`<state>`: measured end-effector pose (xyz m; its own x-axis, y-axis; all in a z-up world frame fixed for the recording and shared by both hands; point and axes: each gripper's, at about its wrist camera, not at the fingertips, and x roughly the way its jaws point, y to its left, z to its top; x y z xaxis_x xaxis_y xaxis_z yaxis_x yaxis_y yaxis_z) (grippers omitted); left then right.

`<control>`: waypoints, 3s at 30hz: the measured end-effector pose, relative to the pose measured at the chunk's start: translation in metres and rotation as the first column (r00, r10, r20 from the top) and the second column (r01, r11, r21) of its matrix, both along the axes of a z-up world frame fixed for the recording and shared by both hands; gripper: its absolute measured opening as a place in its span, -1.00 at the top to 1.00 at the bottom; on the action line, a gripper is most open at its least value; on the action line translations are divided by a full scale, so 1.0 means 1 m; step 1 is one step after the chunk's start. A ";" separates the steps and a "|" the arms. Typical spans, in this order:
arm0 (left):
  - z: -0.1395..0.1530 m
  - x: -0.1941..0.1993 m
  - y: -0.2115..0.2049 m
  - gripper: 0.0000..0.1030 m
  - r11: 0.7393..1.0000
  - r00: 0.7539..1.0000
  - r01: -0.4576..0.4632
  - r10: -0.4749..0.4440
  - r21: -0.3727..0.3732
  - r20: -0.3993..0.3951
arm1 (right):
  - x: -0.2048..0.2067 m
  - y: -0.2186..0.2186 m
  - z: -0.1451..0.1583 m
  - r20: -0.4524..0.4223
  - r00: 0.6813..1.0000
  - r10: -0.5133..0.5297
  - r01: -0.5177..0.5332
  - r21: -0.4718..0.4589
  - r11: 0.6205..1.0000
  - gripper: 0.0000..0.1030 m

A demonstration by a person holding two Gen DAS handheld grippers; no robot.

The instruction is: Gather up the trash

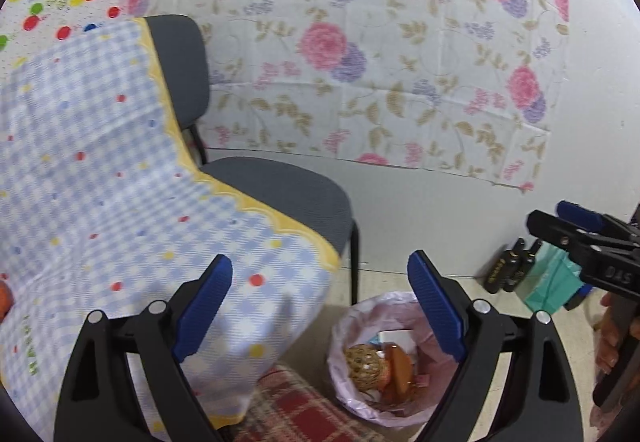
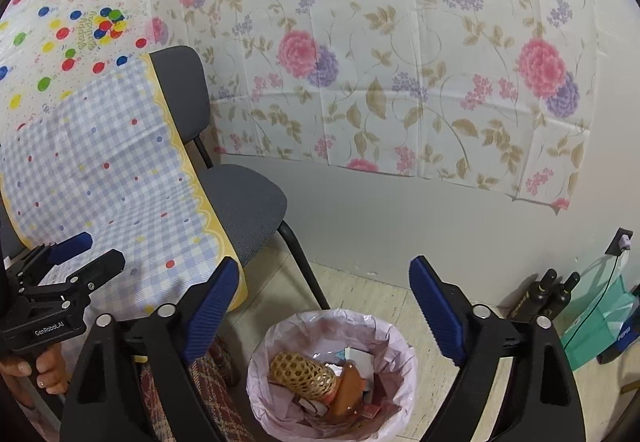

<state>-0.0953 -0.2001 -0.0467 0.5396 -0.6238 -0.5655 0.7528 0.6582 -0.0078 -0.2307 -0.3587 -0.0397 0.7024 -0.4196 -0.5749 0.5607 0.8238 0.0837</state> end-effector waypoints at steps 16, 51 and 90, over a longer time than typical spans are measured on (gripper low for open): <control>0.032 0.028 0.083 -0.87 0.959 0.961 -0.273 0.276 0.070 -0.031 | 0.062 0.058 0.041 0.027 0.969 0.246 -0.245 -0.033 0.969 -0.81; 0.072 0.042 0.273 -0.87 0.668 0.672 -0.738 0.740 0.093 0.014 | 0.168 0.198 0.070 -0.043 0.829 0.558 -0.559 -0.079 0.825 -0.84; 0.074 0.043 0.272 -0.87 0.676 0.679 -0.732 0.734 0.083 0.008 | 0.164 0.193 0.065 -0.035 0.833 0.552 -0.553 -0.071 0.830 -0.84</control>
